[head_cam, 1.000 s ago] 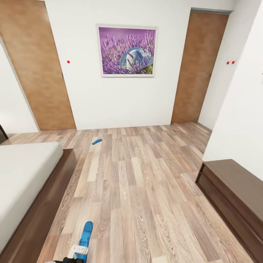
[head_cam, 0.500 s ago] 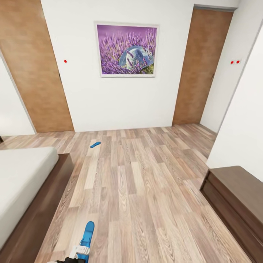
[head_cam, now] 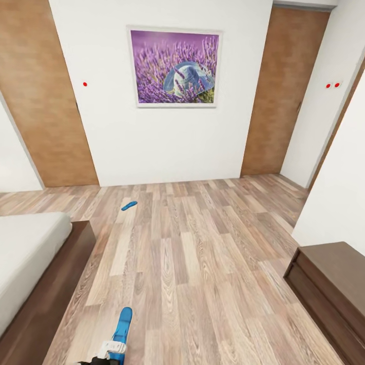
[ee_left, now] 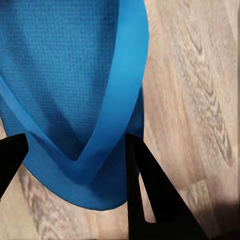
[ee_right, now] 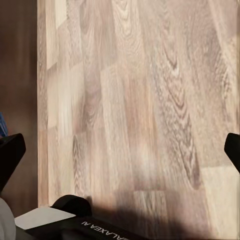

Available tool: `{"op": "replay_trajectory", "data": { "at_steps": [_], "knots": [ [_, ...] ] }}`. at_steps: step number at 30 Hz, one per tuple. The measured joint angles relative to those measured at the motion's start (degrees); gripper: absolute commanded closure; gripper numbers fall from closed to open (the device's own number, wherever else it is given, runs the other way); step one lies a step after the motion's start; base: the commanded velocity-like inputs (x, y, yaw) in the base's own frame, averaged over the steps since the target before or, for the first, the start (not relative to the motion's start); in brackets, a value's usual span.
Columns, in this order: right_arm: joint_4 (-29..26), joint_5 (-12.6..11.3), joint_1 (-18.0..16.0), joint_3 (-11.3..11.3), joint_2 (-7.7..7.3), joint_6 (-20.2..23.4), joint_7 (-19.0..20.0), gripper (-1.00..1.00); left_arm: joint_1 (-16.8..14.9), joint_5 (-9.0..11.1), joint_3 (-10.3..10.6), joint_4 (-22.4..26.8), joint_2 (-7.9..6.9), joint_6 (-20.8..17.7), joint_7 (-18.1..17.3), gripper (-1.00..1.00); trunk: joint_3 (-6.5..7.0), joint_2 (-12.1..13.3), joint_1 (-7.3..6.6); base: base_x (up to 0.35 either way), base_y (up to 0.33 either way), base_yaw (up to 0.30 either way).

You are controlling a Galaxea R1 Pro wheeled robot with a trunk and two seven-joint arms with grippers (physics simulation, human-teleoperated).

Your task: In the bedroom, move the book from the bed onto either nightstand, and place the two sandals side by side next to the bed.

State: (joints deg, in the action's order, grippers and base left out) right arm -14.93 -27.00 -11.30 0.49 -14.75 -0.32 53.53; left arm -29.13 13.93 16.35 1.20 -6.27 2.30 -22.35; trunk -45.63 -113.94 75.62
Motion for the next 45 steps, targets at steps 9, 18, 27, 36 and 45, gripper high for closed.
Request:
{"op": "replay_trajectory", "data": {
  "at_steps": [9, 18, 27, 36, 45],
  "knots": [
    [0.02, 0.0, 0.0, -0.01, 0.0, 0.0, 0.0, -1.0, 0.0, 0.07, 0.0, -0.03, 0.37, 0.03, 0.1, 1.0, 0.0, 0.0, 0.0, 0.313, -0.099, 0.0],
    [-0.02, 0.0, 0.0, -0.01, 0.0, 0.0, 0.08, -1.0, 0.0, 0.09, 0.0, -0.04, 0.39, 0.03, 0.1, 1.0, 0.0, 0.0, 0.0, 0.313, -0.093, 0.0],
    [-0.05, 0.01, 0.0, 0.04, 0.0, 0.01, 0.09, -1.0, 0.0, 0.09, -0.01, -0.05, 0.39, 0.03, 0.11, 1.0, 0.0, 0.0, 0.0, 0.279, -0.089, 0.0],
    [-0.02, 0.01, 0.0, 0.04, 0.0, 0.02, 0.09, -1.0, 0.0, 0.09, -0.01, -0.03, 0.39, 0.03, 0.1, 1.0, 0.0, 0.0, 0.01, 0.264, -0.085, 0.0],
    [-0.04, 0.01, 0.0, 0.05, 0.0, 0.06, 0.09, -1.0, 0.0, 0.09, 0.0, -0.08, 0.42, 0.03, 0.04, 1.0, 0.0, 0.0, 0.01, 0.264, -0.085, 0.0]
  ]
}}
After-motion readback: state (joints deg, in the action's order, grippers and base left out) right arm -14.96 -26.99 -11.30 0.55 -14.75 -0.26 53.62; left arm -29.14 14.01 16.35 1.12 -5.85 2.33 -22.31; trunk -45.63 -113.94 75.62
